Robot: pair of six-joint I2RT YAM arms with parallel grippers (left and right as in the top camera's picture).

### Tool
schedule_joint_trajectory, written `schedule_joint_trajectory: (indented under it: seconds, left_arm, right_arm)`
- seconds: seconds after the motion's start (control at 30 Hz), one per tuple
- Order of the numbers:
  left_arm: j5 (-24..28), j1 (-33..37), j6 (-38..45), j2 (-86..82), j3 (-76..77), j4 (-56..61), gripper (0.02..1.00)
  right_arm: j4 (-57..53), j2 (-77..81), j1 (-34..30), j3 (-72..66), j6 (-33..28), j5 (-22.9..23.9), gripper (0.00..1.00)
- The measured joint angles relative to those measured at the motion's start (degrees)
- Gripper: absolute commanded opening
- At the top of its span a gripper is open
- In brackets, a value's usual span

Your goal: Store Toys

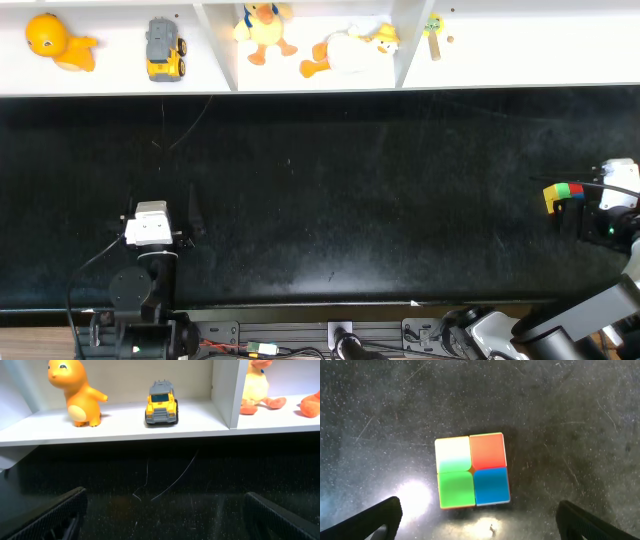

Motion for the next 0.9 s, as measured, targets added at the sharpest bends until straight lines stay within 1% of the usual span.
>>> schedule_joint_trajectory:
  seconds: [0.37,0.53,0.9]
  left_arm:
    - [0.0,0.0,0.0,0.0,0.0,0.0,0.998]
    - [0.0,0.0,0.0,0.0,0.0,0.0,0.998]
    - [0.0,0.0,0.0,0.0,0.0,0.0,0.998]
  right_arm:
    - [1.6,3.7,4.5,0.0,-1.0,1.2,1.000]
    - [1.7,4.3,4.7,0.0,-1.1,2.2,0.998]
    - [1.7,4.9,4.7,0.0,-0.6,2.6,1.000]
